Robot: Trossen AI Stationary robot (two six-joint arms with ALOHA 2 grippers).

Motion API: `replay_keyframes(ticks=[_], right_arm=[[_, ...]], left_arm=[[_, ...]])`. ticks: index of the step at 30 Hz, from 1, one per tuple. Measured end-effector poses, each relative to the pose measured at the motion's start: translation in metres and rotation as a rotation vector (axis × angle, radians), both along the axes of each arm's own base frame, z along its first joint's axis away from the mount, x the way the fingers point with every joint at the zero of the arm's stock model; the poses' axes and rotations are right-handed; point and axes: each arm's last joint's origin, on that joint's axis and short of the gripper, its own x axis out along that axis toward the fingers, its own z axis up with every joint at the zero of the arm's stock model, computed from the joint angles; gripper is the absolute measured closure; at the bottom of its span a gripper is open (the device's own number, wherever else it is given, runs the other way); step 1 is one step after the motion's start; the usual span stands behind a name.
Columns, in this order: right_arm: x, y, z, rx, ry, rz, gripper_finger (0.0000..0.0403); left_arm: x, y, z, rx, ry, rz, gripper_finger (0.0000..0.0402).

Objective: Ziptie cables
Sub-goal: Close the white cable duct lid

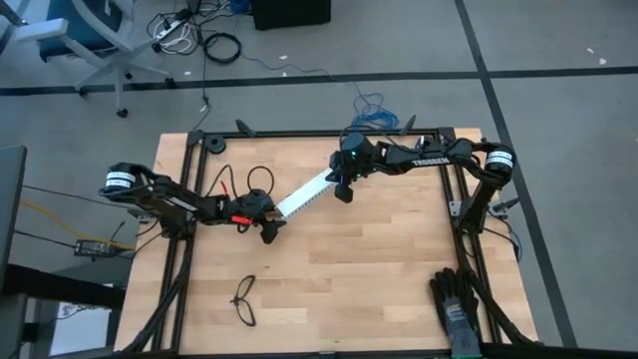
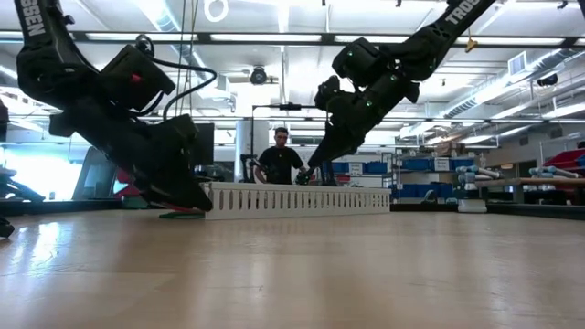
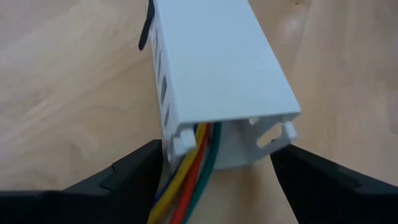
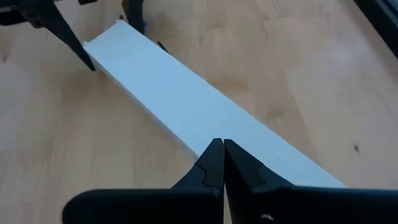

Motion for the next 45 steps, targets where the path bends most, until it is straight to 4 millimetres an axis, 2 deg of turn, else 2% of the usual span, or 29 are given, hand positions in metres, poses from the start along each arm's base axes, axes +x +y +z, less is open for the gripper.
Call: replay_keyframes(ticks=[11,15,18,21,25,28,30,32,39,45], right_arm=[[0.001,0.000,0.001,-0.022,-0.033,0.012,0.0403],[0.002,-0.001,0.002,-0.030,-0.051,0.013,0.0403],[0.007,-0.002,-0.010,-0.020,-0.038,0.021,0.0403],[0.019,-0.003,-0.036,-0.002,-0.002,0.030,0.0403],[0.048,-0.008,-0.058,0.083,-0.032,0.102,0.0403],[0.072,-0.003,-0.063,0.151,-0.064,0.212,0.0403],[0.079,0.001,-0.058,0.146,-0.084,0.256,0.0403],[0.078,0.004,-0.049,0.117,-0.084,0.266,0.0403],[0.056,0.000,0.008,-0.004,-0.162,0.235,0.0403],[0.038,-0.008,0.011,-0.005,-0.127,0.188,0.0403]], left_arm=[[0.010,0.012,0.000,0.131,0.045,0.012,0.0165],[0.009,0.017,0.000,0.154,0.053,0.021,0.0173],[0.009,0.019,0.001,0.175,0.055,0.017,0.0174],[0.009,0.021,0.001,0.178,0.052,0.023,0.0174],[0.008,0.022,0.000,0.175,0.056,0.033,0.0171],[0.008,0.022,0.000,0.178,0.059,0.031,0.0170],[0.008,0.022,0.000,0.186,0.064,0.020,0.0169],[0.008,0.022,0.000,0.191,0.063,0.006,0.0169],[0.008,0.022,0.000,0.182,0.070,-0.004,0.0158],[0.008,0.022,-0.001,0.176,0.075,-0.009,0.0138]])
